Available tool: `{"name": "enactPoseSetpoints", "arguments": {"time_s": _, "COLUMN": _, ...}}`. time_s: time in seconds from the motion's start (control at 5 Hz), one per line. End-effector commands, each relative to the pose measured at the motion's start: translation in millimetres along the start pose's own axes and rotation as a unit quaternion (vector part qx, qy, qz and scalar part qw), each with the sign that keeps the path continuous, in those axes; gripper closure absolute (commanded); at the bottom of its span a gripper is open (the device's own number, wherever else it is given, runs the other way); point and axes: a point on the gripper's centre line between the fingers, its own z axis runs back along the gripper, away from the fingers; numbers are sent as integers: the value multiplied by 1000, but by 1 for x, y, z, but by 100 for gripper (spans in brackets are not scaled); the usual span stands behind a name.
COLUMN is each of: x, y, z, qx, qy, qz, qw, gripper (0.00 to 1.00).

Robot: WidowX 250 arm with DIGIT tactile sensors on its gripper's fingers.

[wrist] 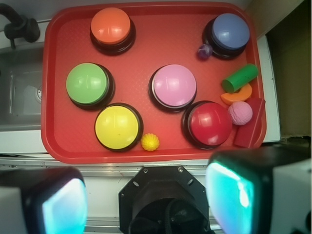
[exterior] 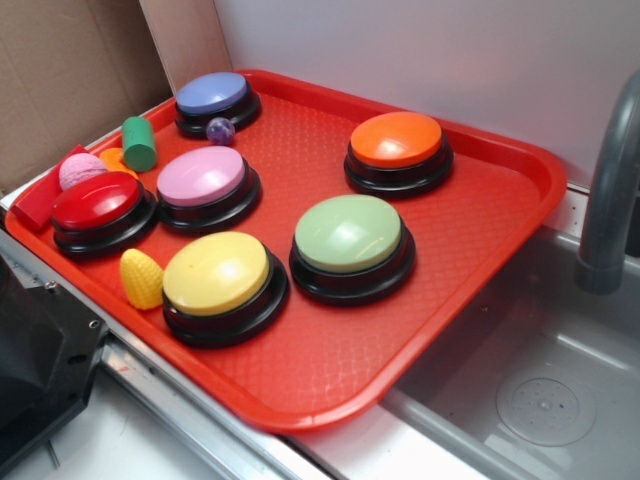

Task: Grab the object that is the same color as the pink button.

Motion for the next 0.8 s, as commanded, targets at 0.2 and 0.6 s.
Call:
{"name": "enactPoseSetpoints", "arguments": {"time_s": 0.2, "x": 5, "y": 16, "z": -9, "qx": -3, "qy": -2, "qz": 57, "qw": 998, "gripper": 0}}
{"name": "enactPoseSetpoints", "arguments": {"time_s": 0.6, "x": 25, "y": 43, "z": -45, "qx": -32, "qy": -47, "qz": 202, "qw": 978, "gripper": 0}}
